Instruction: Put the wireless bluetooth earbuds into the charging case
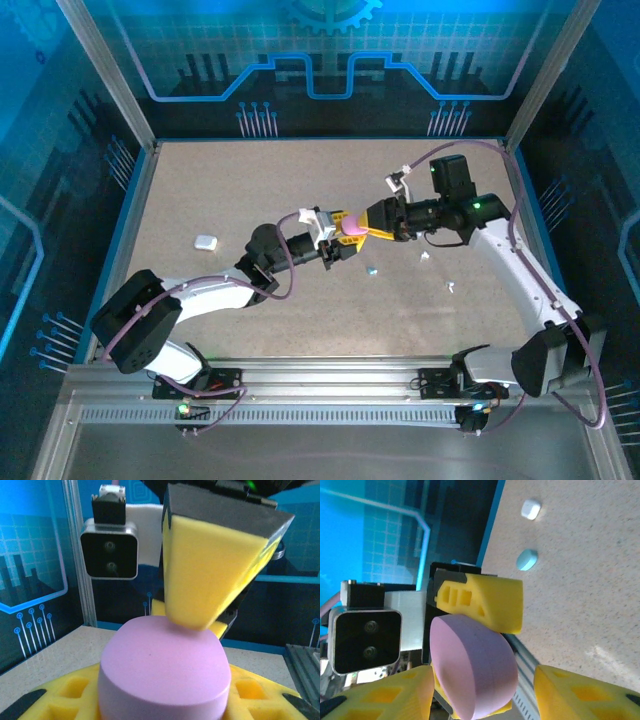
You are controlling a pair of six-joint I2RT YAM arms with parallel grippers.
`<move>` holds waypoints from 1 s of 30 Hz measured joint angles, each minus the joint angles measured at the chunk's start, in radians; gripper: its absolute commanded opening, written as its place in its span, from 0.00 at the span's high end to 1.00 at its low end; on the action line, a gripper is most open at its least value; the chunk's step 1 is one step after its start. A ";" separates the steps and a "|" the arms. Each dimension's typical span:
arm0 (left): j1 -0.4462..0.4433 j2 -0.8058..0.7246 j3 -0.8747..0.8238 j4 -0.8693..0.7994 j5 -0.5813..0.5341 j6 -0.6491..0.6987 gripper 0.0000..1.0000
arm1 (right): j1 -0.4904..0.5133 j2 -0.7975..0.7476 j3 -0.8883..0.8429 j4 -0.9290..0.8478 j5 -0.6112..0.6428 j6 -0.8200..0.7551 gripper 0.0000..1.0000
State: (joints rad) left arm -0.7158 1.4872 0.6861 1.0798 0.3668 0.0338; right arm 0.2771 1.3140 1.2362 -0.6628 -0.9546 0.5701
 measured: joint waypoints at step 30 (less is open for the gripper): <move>0.037 -0.003 0.031 -0.120 0.019 -0.026 0.32 | -0.056 0.021 -0.126 0.349 -0.049 0.243 0.87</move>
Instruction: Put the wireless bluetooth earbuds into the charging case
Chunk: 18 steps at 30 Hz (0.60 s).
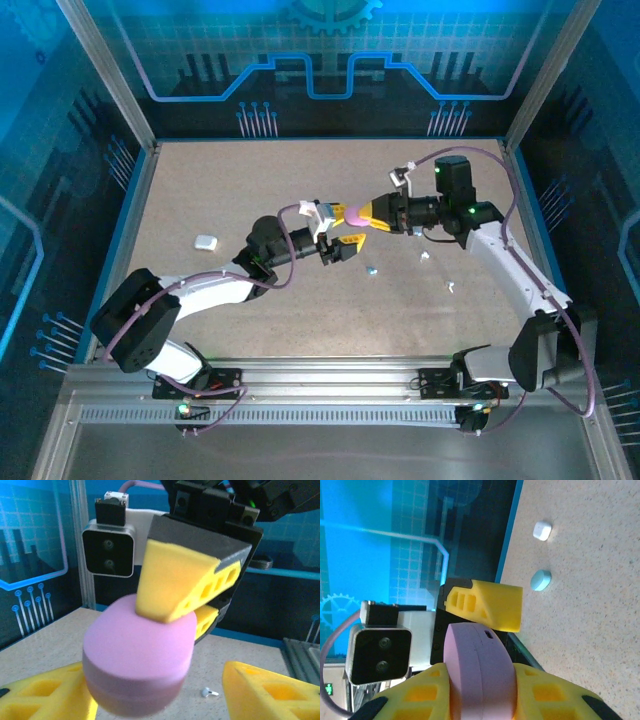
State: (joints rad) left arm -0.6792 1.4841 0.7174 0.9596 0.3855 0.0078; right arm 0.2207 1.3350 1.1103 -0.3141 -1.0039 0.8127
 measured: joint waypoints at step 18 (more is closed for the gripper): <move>0.061 -0.298 0.001 -0.569 -0.399 0.029 0.01 | -0.051 0.352 -0.055 0.182 0.303 -0.001 0.85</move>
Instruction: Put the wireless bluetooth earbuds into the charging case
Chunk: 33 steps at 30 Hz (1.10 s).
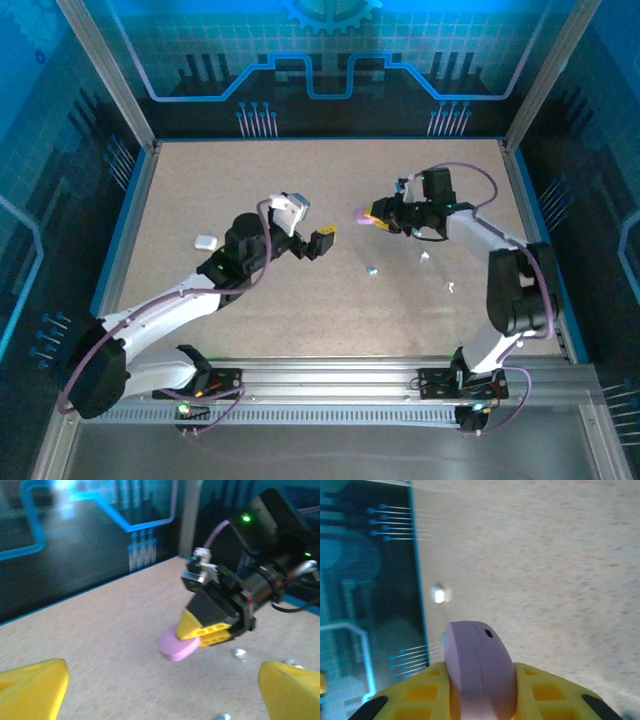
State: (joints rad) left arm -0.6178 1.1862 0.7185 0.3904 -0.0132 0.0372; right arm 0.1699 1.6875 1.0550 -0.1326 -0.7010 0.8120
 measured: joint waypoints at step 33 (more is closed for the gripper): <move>0.133 -0.187 0.044 -0.404 -0.133 -0.223 0.01 | 0.091 0.501 0.440 -0.217 0.076 -0.185 0.58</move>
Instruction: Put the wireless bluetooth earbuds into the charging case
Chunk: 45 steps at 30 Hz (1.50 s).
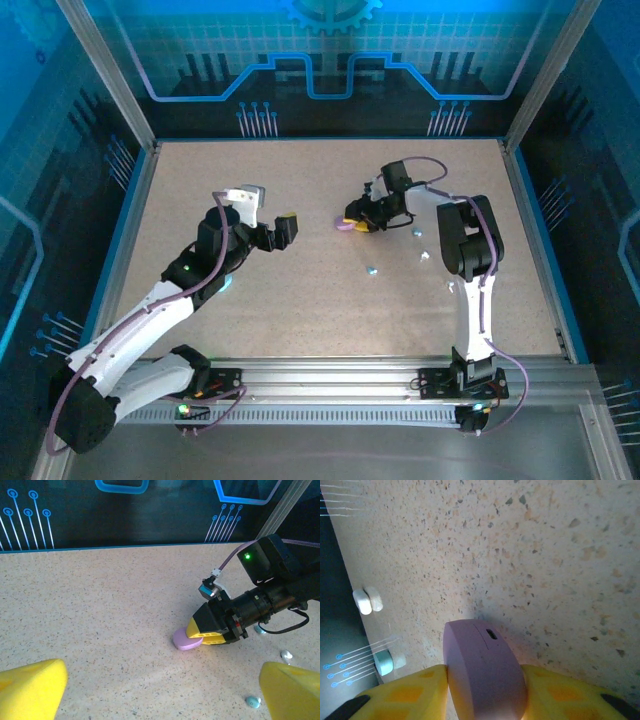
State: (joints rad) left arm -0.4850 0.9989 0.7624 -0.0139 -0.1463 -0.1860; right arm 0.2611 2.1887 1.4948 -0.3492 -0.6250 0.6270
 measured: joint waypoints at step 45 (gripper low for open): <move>0.457 0.180 -0.065 -0.408 -0.028 -0.417 0.05 | 0.027 -0.463 -0.082 -0.212 0.117 -0.169 0.44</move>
State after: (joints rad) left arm -0.0277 1.1786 0.6971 -0.4217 -0.1741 -0.6029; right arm 0.2882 1.7256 1.4124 -0.5617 -0.5083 0.4580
